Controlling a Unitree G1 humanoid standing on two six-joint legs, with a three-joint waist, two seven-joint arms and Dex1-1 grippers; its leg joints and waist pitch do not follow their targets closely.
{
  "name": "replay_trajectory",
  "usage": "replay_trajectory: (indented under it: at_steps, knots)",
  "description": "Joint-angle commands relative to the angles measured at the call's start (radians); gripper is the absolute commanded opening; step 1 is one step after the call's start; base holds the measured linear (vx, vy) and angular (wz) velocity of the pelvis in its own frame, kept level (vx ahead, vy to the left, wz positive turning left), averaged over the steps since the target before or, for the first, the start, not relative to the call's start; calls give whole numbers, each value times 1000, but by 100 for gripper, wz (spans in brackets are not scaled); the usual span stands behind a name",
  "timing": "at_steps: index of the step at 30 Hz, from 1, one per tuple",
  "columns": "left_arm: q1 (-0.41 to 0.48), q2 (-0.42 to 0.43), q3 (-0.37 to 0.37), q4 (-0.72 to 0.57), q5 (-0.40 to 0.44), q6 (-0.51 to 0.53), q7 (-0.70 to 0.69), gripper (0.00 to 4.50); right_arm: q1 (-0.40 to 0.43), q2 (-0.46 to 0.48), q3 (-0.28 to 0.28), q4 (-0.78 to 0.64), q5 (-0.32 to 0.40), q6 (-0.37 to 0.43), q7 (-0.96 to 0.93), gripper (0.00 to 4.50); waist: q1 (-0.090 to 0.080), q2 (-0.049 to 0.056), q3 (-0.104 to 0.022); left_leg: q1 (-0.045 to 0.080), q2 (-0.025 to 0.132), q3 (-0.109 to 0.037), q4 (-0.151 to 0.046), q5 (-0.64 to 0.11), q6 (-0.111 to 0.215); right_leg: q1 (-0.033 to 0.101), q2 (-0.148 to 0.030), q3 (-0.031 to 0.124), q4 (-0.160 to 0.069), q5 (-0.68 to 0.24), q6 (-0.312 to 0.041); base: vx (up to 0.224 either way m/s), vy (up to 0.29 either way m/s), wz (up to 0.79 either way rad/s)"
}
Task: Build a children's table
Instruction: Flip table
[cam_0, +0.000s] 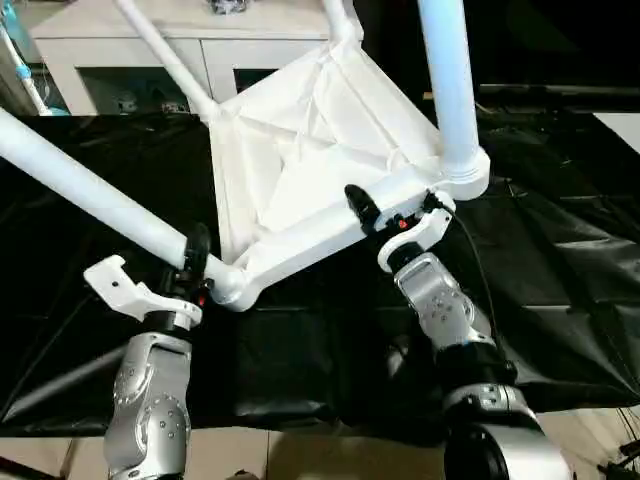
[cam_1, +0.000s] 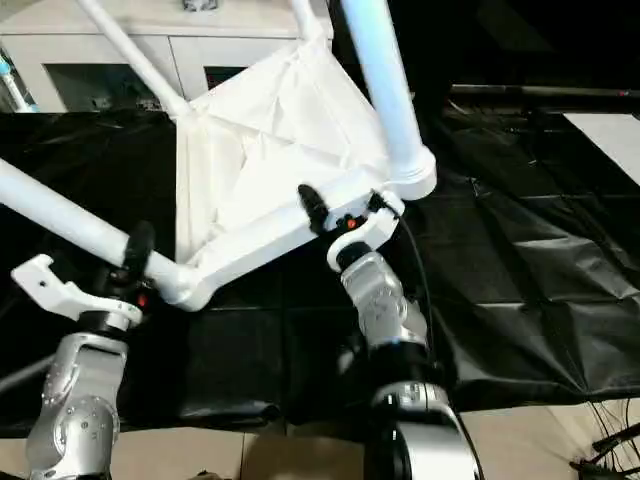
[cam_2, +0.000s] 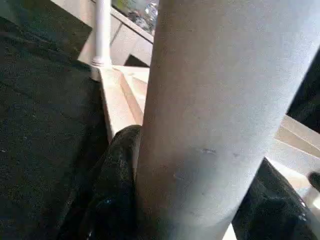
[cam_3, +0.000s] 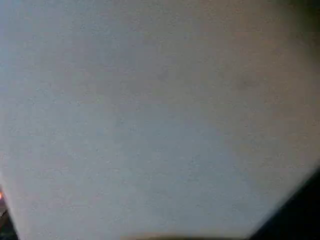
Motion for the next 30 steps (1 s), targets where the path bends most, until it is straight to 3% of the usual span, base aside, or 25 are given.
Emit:
replay_trajectory:
  at_steps: [1, 3, 8, 10, 14, 15, 26, 30]
  knots:
    - [19, -28, -47, 2, -72, 47, -50, 206, -22, -11, 12, 35, -10, 23, 26, 423, 0, -15, -58, 23, 11, 6, -66, -164, 35, 34, -18, 6, -51, -65, -156, 0, 0, 0]
    - [23, -20, -54, -1, -69, 55, -59, 206, -27, -17, 20, 43, -20, 26, 47, 413, 1, -15, -58, 24, 11, 7, -65, -161, 41, 34, -17, 7, -51, -59, -160, 0, 0, 0]
    - [29, -3, -60, -3, -65, 66, -79, 206, -49, -28, -21, 76, 11, 34, 66, 375, -1, -18, -57, 26, 12, 6, -67, -183, 37, 32, -18, 7, -53, -98, -163, 0, 0, 0]
    - [31, -1, -56, -7, -62, 70, -82, 206, -53, -37, -23, 84, 11, 35, 83, 341, 0, -20, -57, 26, 12, 6, -67, -184, 34, 33, -18, 7, -52, -92, -161, 0, 0, 0]
    - [35, 2, -48, -11, -57, 74, -84, 206, -59, -49, -32, 89, 16, 45, 99, 322, 1, -21, -57, 26, 12, 6, -66, -174, 39, 33, -17, 7, -50, -73, -169, 0, 0, 0]
    - [36, 2, -47, -12, -56, 74, -84, 206, -61, -50, -36, 92, 15, 46, 102, 312, 2, -26, -56, 26, 12, 7, -66, -174, 42, 33, -18, 7, -50, -80, -170, 0, 0, 0]
    - [36, -5, -34, -8, -49, 63, -72, 206, -67, -53, -48, 93, 11, 48, 110, 219, -1, -25, -53, 26, 12, 6, -69, -205, 28, 31, -19, 8, -55, -134, -160, 0, 0, 0]
    - [30, -7, -29, -3, -47, 56, -65, 206, -62, -58, -49, 80, 6, 50, 114, 211, 0, -22, -56, 26, 12, 6, -68, -192, 27, 31, -18, 7, -53, -106, -162, 0, 0, 0]
